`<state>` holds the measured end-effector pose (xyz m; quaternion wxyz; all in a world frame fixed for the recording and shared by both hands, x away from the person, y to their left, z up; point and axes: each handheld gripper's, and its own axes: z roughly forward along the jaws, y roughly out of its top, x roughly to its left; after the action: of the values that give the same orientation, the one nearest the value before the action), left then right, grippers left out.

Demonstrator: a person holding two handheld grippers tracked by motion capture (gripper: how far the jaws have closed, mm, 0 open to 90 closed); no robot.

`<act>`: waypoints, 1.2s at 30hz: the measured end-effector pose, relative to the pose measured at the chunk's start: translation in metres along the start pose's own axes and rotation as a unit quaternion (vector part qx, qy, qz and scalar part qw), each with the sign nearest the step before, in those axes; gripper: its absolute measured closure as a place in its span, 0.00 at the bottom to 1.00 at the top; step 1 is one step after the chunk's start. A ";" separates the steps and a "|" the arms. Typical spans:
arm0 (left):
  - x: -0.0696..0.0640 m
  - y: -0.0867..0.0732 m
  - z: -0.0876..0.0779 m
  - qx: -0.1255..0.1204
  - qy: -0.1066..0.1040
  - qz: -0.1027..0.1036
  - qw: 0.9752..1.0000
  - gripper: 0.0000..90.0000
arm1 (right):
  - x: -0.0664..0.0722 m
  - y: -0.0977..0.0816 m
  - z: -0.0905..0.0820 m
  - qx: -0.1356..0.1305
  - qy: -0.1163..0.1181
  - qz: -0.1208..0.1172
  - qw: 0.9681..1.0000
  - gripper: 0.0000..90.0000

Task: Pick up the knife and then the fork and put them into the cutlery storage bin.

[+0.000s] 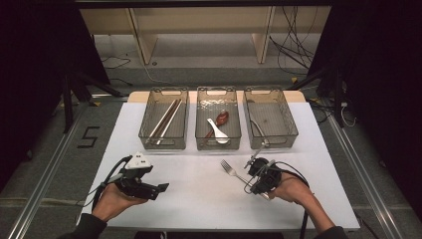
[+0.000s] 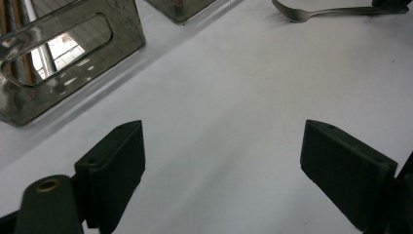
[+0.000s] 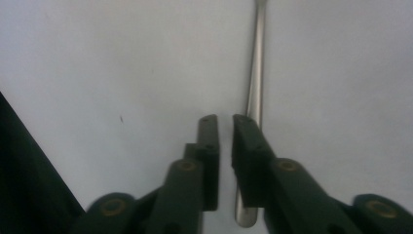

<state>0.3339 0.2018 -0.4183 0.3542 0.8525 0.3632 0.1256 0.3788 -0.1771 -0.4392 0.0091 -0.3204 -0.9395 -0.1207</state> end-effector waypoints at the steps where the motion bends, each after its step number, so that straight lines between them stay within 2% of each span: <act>1: 0.000 0.000 0.000 -0.002 0.001 -0.001 1.000 0.18 | 0.000 0.003 -0.002 -0.005 -0.007 -0.001 1.000 0.85; 4: 0.000 0.000 0.000 -0.002 0.001 -0.002 1.000 0.18 | -0.002 0.011 -0.004 -0.017 -0.020 0.003 1.000 0.71; 6: 0.000 0.000 0.000 -0.003 0.001 -0.002 1.000 0.18 | -0.006 0.015 -0.003 -0.015 -0.024 0.009 1.000 0.65; 8: 0.000 0.000 0.000 -0.002 0.001 -0.002 1.000 0.18 | -0.009 0.019 0.001 -0.007 -0.029 0.025 0.999 0.59; 12: 0.000 0.000 0.000 -0.003 0.001 -0.002 1.000 0.18 | -0.014 0.025 0.008 0.007 -0.033 0.033 0.999 0.51; 15: 0.000 0.000 0.000 -0.003 0.000 -0.003 1.000 0.18 | -0.012 0.029 0.012 0.016 -0.033 0.021 0.999 0.50; 17: 0.000 0.000 0.000 -0.003 0.001 -0.001 1.000 0.18 | -0.012 0.032 0.015 0.019 -0.034 0.020 0.999 0.51; 27: 0.000 0.000 0.000 -0.003 0.000 -0.001 1.000 0.18 | -0.010 0.038 0.022 0.038 -0.038 0.000 0.999 0.75; 33: 0.000 0.000 0.000 0.000 0.000 0.002 1.000 0.18 | -0.010 0.039 0.023 0.039 -0.039 -0.003 0.998 0.83; 36: 0.000 0.000 0.001 -0.001 -0.001 0.001 1.000 0.18 | -0.009 0.040 0.023 0.041 -0.042 -0.013 0.998 0.88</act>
<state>0.3339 0.2011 -0.4189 0.3555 0.8525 0.3620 0.1260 0.4117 -0.1466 -0.4540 -0.0185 -0.3118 -0.9475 -0.0684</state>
